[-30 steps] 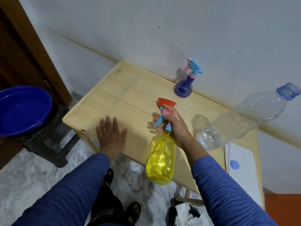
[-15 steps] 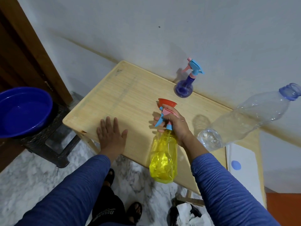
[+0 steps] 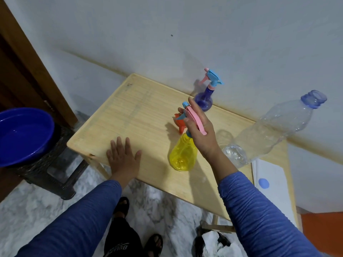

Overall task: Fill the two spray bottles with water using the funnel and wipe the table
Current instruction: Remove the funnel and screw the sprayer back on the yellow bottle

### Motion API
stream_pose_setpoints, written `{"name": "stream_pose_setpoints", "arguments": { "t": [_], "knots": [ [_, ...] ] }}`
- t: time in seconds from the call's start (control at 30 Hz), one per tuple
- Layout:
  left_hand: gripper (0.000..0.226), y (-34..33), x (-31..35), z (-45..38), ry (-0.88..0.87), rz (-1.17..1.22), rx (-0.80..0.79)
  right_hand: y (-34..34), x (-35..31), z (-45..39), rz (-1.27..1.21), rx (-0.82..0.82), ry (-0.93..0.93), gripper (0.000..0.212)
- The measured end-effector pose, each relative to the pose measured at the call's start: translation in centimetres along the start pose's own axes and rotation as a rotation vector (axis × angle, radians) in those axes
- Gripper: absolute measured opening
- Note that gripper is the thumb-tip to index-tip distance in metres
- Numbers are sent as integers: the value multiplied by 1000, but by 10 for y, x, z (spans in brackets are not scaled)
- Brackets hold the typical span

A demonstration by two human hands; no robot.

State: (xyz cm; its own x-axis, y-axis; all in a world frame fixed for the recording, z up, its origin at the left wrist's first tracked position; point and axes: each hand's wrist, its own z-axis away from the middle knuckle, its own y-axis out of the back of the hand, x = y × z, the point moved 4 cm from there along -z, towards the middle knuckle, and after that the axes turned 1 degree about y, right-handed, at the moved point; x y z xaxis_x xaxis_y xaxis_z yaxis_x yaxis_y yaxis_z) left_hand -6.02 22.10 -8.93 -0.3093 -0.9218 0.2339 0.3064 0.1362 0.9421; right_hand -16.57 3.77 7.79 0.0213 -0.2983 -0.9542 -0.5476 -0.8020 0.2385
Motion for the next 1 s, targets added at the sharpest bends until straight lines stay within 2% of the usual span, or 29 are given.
{"name": "stream_pose_setpoints", "arguments": {
  "t": [0.13,0.2,0.27,0.37,0.47,0.57,0.67,0.83,1.0],
  "knots": [
    [63,3,8,-1,-52,80,39,3,4,7,70,20,16,52],
    [66,6,25,3,-194,185,105,5,4,10,119,23,15,55],
    [82,9,47,11,-384,382,146,5,6,16,141,19,6,59],
    [78,11,77,24,-591,662,96,3,13,28,160,24,4,63],
    [67,17,93,36,-685,807,17,3,22,37,180,57,-9,62],
    [54,22,100,43,-733,854,-34,4,39,52,139,104,-62,56],
    [52,23,100,45,-700,872,-103,2,56,70,130,183,-107,51],
    [51,22,98,45,-659,865,-121,-4,75,93,176,287,-187,66],
    [54,22,98,46,-589,938,-119,-6,83,94,95,323,-225,64]
  ]
}}
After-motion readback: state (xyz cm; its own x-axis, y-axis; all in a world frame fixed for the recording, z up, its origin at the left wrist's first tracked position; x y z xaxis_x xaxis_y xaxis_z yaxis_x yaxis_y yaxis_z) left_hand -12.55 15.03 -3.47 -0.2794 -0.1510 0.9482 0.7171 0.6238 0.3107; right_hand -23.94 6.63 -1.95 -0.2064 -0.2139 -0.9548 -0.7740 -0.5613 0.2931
